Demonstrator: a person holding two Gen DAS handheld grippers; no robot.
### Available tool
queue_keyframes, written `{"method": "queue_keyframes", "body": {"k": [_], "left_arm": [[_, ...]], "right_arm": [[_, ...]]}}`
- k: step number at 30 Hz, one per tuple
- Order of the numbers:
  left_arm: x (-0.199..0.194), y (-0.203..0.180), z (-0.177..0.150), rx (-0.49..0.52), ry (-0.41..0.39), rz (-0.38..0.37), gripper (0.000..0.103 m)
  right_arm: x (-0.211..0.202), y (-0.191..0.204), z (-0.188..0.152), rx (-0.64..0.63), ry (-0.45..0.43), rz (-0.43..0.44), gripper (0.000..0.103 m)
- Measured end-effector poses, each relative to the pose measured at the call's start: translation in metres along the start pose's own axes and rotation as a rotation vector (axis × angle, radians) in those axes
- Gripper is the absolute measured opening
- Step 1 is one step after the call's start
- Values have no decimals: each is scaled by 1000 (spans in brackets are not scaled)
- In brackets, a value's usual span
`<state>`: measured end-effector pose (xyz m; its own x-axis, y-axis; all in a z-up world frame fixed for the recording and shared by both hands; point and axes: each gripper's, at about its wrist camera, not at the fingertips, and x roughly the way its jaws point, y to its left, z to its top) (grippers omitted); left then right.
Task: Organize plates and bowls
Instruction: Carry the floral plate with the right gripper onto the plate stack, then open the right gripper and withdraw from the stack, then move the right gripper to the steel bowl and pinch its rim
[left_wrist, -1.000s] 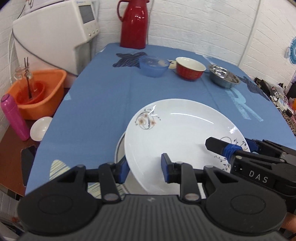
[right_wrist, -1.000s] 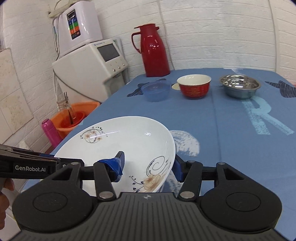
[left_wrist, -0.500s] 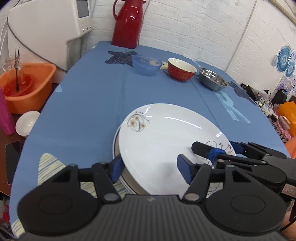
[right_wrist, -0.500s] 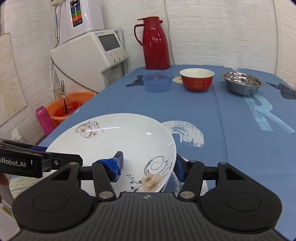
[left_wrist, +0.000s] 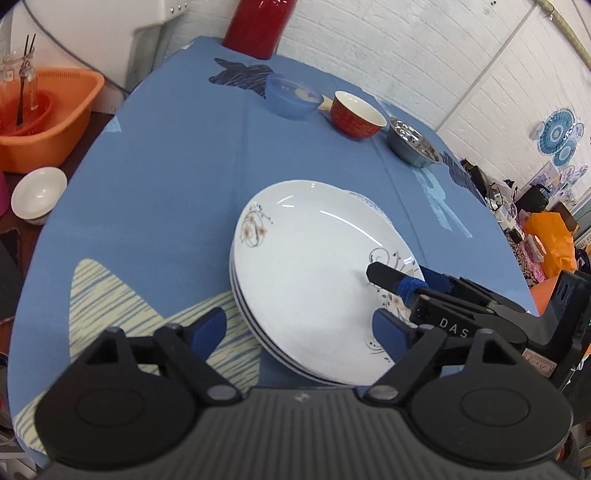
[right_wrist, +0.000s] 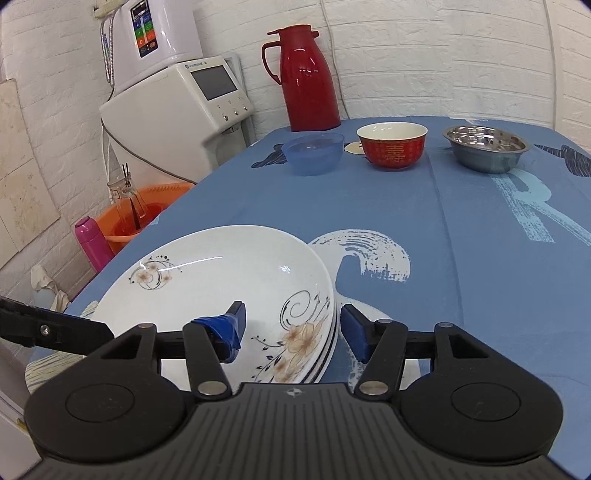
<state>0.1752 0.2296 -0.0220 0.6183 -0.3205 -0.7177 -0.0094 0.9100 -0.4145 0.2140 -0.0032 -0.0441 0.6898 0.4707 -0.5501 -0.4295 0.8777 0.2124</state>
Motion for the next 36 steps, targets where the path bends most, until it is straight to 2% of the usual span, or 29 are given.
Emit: {"method": "queue_keyframes", "body": {"k": [8,13,18,23,27,30,36], "left_arm": [[-13,-9,5,24,-64,24,86],[-11,-36,21,82,-80,9,86],[10,-86,50,148,-85,-28,89],[59,-148,100,172,-81,-53,89],[120,-184,153,75,-70,-57,89],[173,-198,186,-14,-40,-43,89],[251,-198,223,-146,3,1,89]], "right_arm": [[-24,-21,6,68,-65,1,43],[-30,-50,10,102,-26,-16,43],[-45,-96,16,124,17,-95,44],[-56,-153,39,149,28,-166,45],[-43,-200,80,170,32,-222,45],[-21,-238,114,213,26,-246,46],[47,-292,165,258,98,-267,47]]}}
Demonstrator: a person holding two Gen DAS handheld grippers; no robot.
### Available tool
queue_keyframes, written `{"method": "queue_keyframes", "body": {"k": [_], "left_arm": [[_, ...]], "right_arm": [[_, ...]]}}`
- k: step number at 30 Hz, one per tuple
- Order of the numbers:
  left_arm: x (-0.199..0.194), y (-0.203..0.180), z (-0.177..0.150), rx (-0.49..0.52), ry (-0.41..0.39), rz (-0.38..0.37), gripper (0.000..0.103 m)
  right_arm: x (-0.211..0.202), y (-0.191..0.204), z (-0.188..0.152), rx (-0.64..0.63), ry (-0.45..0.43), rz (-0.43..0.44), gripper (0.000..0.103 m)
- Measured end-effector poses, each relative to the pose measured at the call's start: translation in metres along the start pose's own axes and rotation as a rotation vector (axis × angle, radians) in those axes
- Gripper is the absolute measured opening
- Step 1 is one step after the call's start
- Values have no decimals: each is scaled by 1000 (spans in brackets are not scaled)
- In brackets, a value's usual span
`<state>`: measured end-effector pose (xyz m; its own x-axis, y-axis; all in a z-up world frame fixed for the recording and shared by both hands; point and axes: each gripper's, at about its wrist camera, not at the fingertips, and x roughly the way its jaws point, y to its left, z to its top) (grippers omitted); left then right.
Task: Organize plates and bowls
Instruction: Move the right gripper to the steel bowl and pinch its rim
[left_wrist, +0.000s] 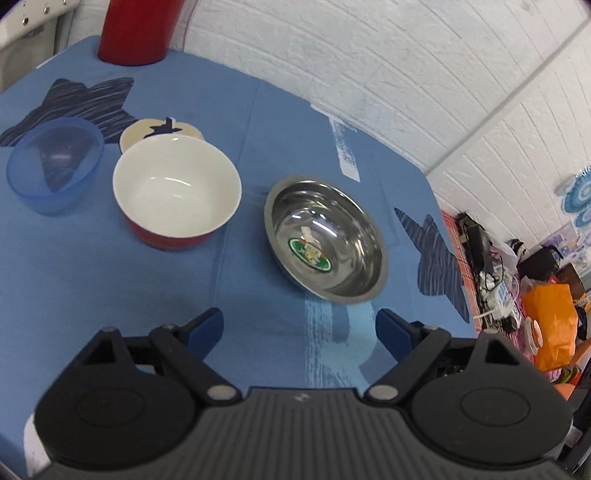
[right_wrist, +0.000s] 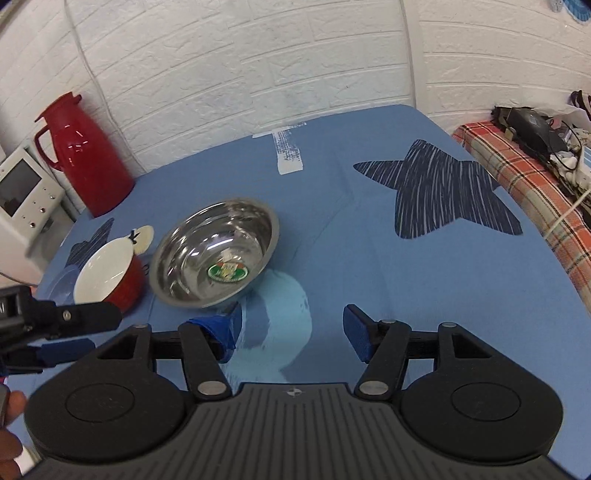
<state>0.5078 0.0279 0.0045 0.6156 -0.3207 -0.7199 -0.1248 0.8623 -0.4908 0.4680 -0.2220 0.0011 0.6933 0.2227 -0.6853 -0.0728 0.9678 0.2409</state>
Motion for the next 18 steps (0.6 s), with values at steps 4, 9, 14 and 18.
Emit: {"method": "queue_keyframes", "body": {"k": [4,9,14,18], "left_arm": [[30,4,12,-39,34,20,88],[55,8,22,-74,51,47,65],[67,11,27,-82,53,62,64],[76,10,34,-55,75,45,23]], "right_arm": [[50,8,26,-28,36,-15,47],[93,28,43,-141,49,-67,47],[111,37,49,-187,31,-60,45],[113,39,44,-172,27,-10,22]]}}
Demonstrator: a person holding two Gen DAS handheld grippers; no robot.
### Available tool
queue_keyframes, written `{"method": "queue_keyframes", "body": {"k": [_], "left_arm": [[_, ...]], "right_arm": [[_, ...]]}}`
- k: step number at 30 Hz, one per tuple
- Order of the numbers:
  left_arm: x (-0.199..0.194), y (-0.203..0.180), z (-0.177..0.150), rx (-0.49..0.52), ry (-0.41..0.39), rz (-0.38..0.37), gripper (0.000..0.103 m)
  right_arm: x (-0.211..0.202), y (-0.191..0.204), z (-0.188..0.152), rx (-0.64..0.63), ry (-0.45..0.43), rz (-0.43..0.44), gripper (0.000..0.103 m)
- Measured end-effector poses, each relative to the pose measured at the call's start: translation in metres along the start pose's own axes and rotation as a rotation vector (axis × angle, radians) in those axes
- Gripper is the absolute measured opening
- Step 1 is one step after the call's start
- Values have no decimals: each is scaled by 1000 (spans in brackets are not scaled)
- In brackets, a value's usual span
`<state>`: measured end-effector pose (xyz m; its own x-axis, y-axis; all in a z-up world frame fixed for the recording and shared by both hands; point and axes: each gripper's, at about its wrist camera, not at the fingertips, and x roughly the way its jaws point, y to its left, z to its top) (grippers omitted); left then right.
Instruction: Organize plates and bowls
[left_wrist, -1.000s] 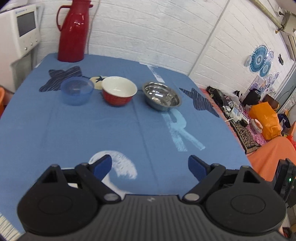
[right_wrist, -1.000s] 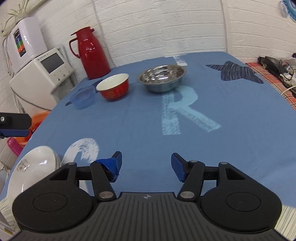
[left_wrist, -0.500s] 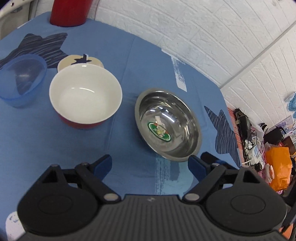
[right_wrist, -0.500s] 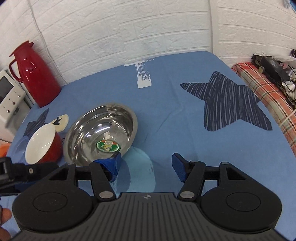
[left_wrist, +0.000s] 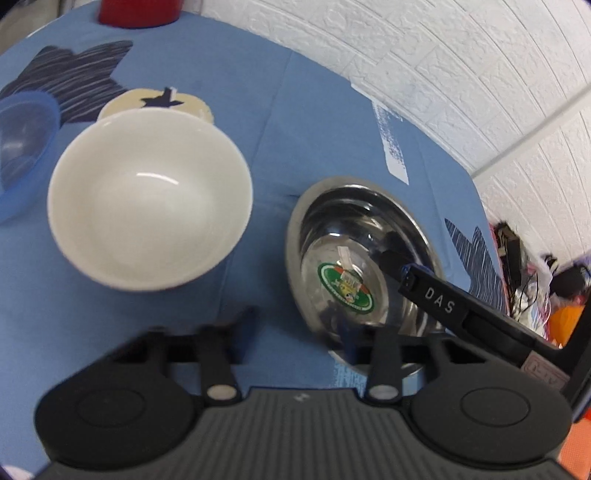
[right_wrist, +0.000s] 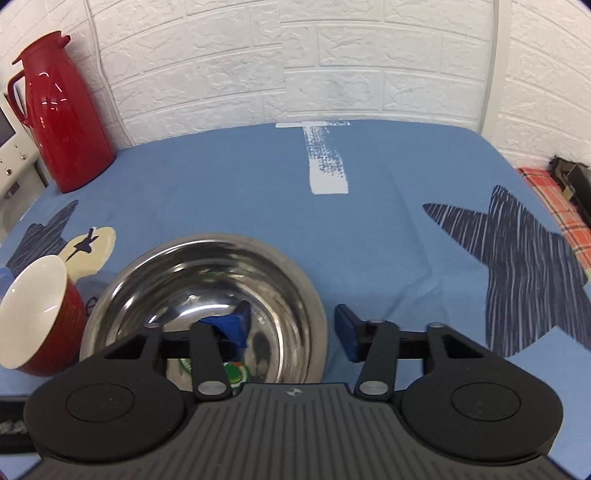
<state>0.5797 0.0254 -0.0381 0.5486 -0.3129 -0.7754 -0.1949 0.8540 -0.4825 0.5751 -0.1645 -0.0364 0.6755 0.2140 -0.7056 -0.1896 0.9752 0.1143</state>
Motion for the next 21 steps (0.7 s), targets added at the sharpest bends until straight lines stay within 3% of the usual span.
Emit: {"method": "queue_keyframes", "body": {"k": [1,3,7,16,21], "left_arm": [[-2,0,0,-2,18,-11,12],[-12,0,-7,36,0,7,11],[-44,8,-36,63,24,-28,11],[-143,25,-162,242,61,-38,11],[-173,39,-226,320,90,-68,12]], "right_arm": [[-3,1,-3,9,7,30,20],[-15,5,-10,4,13,53,20],[-56,11,-33,-3,9,80,21],[-170,34,-157,28,22,159,27],[-216,43,-217,64,2,170,28]]}}
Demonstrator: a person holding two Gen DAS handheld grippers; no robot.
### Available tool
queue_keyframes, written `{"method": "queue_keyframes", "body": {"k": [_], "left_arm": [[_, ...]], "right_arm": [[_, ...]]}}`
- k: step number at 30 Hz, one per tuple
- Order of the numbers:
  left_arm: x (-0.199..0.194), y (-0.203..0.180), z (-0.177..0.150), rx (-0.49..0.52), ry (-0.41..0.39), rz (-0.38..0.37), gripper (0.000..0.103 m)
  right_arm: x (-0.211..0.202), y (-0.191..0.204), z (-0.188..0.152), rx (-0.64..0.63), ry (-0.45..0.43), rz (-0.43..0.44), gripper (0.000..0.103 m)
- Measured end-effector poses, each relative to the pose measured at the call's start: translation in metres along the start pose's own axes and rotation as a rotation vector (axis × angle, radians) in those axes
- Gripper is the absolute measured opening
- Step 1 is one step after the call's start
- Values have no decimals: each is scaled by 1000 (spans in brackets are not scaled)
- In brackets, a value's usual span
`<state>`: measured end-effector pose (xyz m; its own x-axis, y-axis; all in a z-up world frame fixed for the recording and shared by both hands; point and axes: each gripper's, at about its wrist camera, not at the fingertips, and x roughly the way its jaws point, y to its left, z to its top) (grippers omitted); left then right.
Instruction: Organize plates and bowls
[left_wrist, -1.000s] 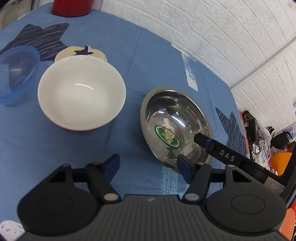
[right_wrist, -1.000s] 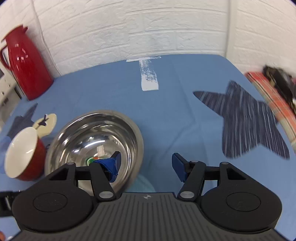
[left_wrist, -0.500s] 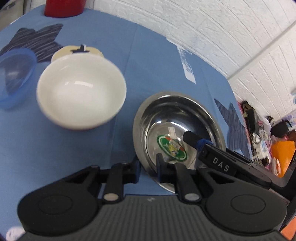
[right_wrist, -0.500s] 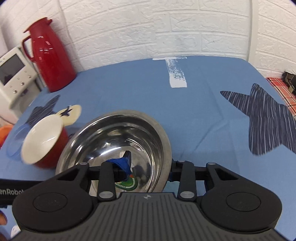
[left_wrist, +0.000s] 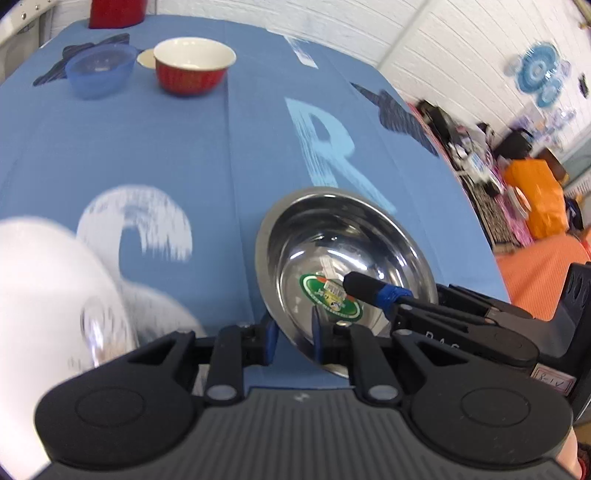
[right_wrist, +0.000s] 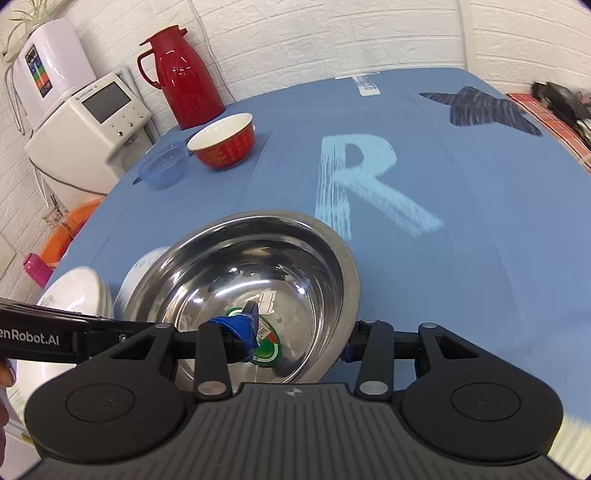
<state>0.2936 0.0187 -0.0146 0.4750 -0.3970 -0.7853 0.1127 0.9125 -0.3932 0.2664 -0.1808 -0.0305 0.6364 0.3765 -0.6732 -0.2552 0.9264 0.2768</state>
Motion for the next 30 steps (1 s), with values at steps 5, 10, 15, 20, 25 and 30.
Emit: {"method": "queue_keyframes", "body": {"k": [5,10,15,20,25,30], "left_arm": [[-9,-6,-33,30,-10,-4,12],[-4,-3,-42,10,-12,-4,12],[4,-3,-42,8,-29,35,12],[12,-3,-31,7,-32,42,12],[18,4,-31,-23,-3,3,28],[6,9,-31,-40,-30,-16,52]], "right_arm": [[-18,9,-26,-5,-19,-20,29],[-17,11,-34,-18,-23,-28,29],[-8,11,-39,-21,-21,-36,30],[0,9,-29,-44,-21,-52,30],[2,5,-28,-31,-11,-29,30],[-13,0,-23,23,-61,-27,29]]}}
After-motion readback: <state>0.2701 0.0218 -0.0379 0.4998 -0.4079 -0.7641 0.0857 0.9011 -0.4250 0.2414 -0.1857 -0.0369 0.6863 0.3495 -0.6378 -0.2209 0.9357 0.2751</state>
